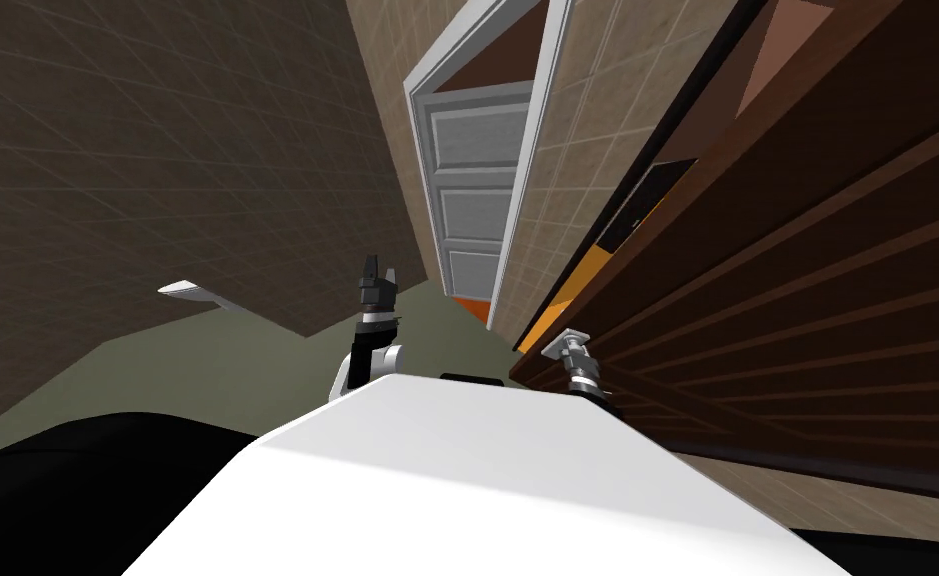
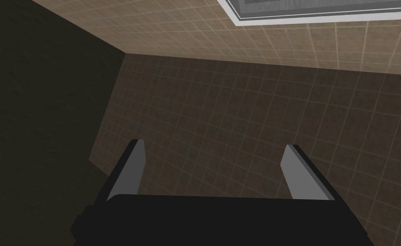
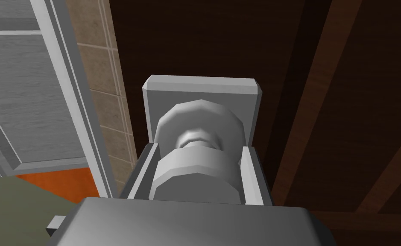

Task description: Pull the door open

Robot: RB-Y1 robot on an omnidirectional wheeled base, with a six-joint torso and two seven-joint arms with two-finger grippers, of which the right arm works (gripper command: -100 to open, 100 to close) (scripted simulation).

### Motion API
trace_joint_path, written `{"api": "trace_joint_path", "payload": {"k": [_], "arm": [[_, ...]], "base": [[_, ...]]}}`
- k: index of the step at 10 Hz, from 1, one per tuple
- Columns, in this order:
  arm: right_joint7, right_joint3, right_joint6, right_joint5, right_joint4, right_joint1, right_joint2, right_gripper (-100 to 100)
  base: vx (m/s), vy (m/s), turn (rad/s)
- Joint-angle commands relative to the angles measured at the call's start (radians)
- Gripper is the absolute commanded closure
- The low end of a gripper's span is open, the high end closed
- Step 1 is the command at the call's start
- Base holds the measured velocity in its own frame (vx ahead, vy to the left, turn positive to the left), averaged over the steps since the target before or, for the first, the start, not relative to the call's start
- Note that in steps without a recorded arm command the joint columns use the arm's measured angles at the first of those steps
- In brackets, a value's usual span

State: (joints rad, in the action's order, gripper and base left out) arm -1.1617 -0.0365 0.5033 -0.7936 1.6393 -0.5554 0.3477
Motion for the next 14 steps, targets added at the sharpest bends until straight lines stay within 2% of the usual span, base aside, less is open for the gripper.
{"api": "trace_joint_path", "payload": {"k": [1,5,6,7,14], "arm": [[-0.030,-0.016,0.011,-0.001,-0.001,0.000,0.026,100],[-0.083,-0.044,0.028,-0.003,-0.006,-0.004,0.077,100],[-0.074,-0.039,0.025,-0.003,-0.009,-0.004,0.070,100],[-0.092,-0.053,0.033,0.002,-0.012,-0.009,0.087,100],[-0.166,-0.103,0.082,0.022,-0.015,-0.026,0.169,100]], "base": [[-0.244,-0.038,0.190],[-0.260,-0.023,0.168],[-0.099,-0.004,0.030],[-0.174,-0.033,0.136],[-0.248,-0.026,0.146]]}}
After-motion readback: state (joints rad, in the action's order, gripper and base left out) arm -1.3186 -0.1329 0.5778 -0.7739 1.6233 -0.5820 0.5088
